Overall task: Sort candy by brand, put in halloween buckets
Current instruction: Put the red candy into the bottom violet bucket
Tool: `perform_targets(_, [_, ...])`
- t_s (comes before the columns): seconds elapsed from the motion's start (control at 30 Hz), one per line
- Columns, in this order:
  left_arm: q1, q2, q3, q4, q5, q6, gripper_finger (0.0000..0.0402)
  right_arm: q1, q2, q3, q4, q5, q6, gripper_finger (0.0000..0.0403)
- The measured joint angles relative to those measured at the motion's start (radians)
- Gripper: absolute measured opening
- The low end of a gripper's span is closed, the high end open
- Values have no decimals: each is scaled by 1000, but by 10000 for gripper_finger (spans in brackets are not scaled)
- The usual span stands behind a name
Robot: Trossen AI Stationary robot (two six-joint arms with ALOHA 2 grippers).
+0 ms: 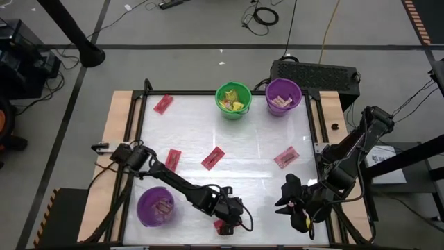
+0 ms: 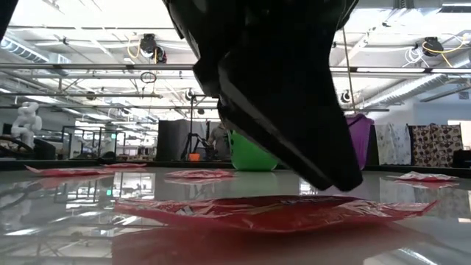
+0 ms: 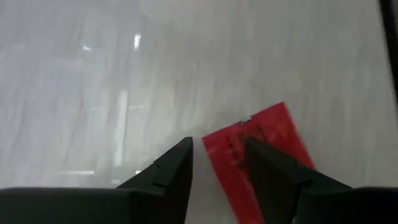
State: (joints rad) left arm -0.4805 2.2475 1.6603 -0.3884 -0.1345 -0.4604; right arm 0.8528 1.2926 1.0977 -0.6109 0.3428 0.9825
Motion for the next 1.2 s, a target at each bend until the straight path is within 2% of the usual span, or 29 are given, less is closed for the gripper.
perform_targets(0.17, [9, 0, -16, -1, 20, -4, 158, 0, 0, 0, 0, 0, -3, 105])
perform_targets(0.33, [19, 10, -23, 1, 81, -13, 141, 0, 0, 0, 0, 0, 0, 105])
perform_targets(0.43, [18, 17, -23, -2, 84, -22, 107, 0, 0, 0, 0, 0, 0, 105])
perform_targets(0.6, [19, 19, -19, -6, 90, -32, 14, 0, 0, 0, -2, 4, -2, 105])
perform_targets(0.83, [19, -19, -8, -6, 118, -27, 4, 0, 0, 0, -17, 33, -23, 105])
perform_targets(1.03, [31, -94, -6, 0, 63, -23, 2, 0, 0, 0, -23, 65, -50, 105])
perform_targets(1.2, [25, -202, -5, -69, 41, -35, 1, 0, 0, 0, -24, 76, -53, 105])
